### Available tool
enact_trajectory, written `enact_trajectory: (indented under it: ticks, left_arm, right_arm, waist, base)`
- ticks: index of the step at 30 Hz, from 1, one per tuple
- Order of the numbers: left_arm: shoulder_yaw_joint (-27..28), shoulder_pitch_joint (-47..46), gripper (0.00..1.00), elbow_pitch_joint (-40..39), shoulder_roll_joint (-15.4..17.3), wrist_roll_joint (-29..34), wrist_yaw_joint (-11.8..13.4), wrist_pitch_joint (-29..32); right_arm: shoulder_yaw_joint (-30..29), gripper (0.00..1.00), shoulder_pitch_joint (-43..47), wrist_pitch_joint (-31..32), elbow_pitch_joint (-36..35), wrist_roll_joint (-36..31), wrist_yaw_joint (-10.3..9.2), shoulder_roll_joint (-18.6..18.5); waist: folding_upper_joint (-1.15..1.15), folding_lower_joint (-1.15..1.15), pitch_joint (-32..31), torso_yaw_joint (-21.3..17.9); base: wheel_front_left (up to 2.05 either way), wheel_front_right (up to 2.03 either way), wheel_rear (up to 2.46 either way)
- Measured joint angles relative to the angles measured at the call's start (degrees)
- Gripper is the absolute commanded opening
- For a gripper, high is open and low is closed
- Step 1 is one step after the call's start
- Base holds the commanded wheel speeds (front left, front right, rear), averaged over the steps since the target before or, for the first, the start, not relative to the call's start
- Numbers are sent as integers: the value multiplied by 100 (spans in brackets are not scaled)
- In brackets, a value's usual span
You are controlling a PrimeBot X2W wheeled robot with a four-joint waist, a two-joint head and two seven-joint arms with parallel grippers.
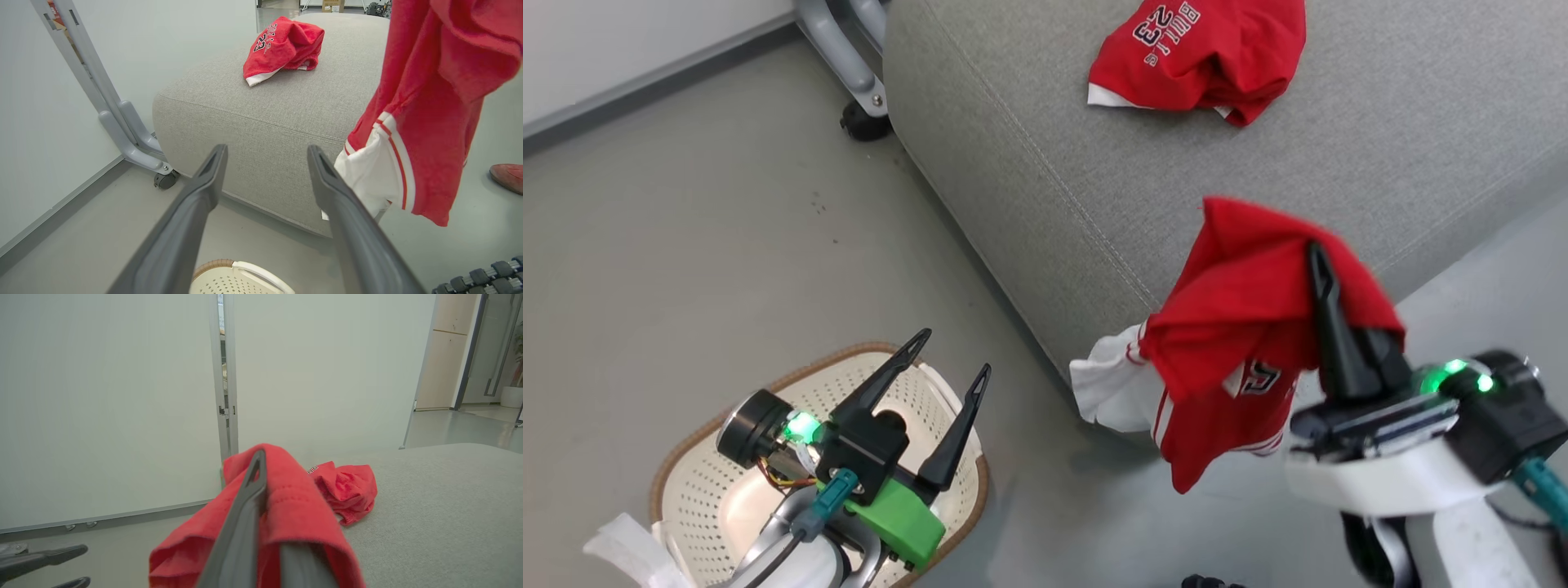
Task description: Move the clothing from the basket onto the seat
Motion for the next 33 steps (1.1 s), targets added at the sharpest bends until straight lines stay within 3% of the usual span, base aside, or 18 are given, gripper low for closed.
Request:
enact_trajectory:
  ticks: [4,10,19,23,28,33]
  left_arm:
    - [-54,-52,100,-115,140,56,-16,159]
    - [-97,-86,100,-486,336,170,2,433]
    - [-207,-510,100,-1042,652,405,-179,939]
    - [-204,-691,100,-1238,690,475,-213,1059]
    - [-210,-835,100,-1357,695,597,-215,1105]
    - [-224,-899,100,-1270,643,638,-167,1027]
  right_arm:
    - [-256,0,-787,0,-21,24,0,-40]
    - [-708,0,-2665,-1,241,93,0,-559]
    - [-1299,0,-5838,-1,2018,178,1,-1650]
    - [-1358,0,-6764,-1,2716,107,1,-2242]
    - [-1405,0,-7011,-3,3332,41,1,-2727]
    - [-1845,0,-6151,-1,3575,69,1,-2704]
  waist:
    - [0,0,252,-18]
    - [0,0,693,-23]
    - [0,1,1347,286]
    - [0,1,1599,561]
    - [0,1,1941,880]
    - [0,1,2273,1172]
  base:
    - [0,0,0]
    - [0,0,0]
    - [0,0,0]
    - [0,0,0]
    - [0,0,0]
    - [0,0,0]
